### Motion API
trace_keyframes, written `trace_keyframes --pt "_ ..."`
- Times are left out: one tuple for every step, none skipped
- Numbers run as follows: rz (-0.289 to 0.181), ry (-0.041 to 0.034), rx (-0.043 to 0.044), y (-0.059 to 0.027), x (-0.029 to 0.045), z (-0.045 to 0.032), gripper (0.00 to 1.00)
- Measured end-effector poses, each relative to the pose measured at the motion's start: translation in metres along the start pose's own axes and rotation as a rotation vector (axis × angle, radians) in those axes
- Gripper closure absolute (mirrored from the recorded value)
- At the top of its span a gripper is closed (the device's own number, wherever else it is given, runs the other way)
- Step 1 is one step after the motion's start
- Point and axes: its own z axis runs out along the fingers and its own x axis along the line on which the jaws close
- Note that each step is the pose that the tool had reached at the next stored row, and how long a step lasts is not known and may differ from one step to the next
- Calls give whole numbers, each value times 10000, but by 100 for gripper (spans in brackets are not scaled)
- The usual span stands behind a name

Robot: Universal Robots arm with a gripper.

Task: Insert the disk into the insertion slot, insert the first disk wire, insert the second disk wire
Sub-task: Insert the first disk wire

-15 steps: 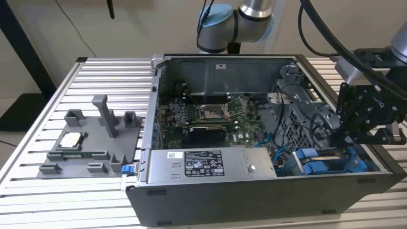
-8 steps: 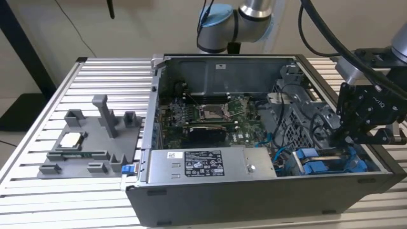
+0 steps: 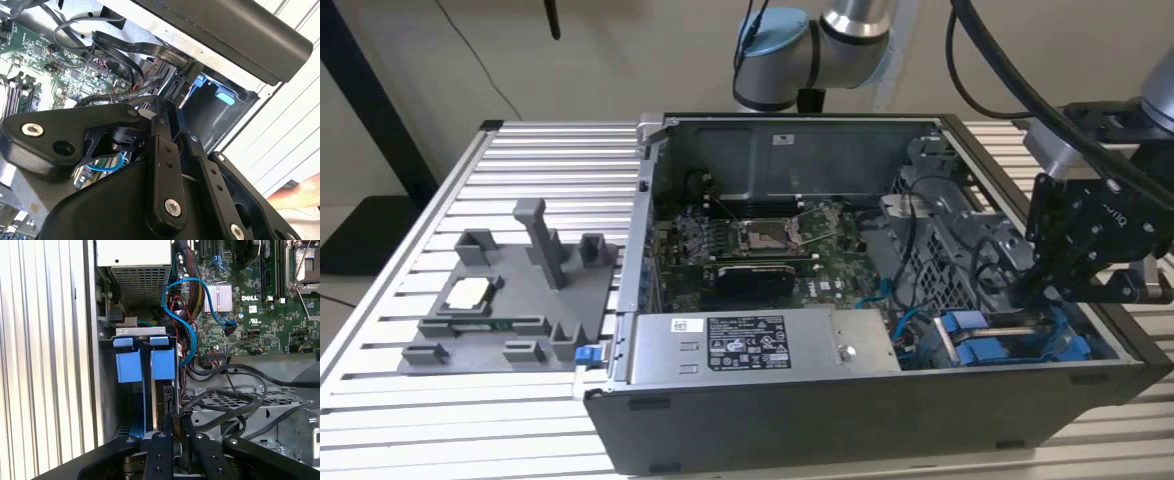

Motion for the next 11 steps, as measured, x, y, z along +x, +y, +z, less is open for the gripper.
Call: trace_keyframes --pt "-2 -1 0 -6 -1 1 81" --pt "-2 -2 -1 -16 0 1 81" --pt "0 -2 0 -27 0 1 81" --pt "-1 0 0 -42 -1 -1 81" --pt "0 0 0 -56 0 -1 81" --pt "0 0 0 -69 3 -1 81" --pt "-1 1 0 -75 7 -2 81" --pt "0 1 0 -76 13 -1 81" --pt "0 -1 0 -76 19 1 81" --pt "0 -2 -1 -77 21 3 81" --pt "-1 -1 0 -77 22 7 81"
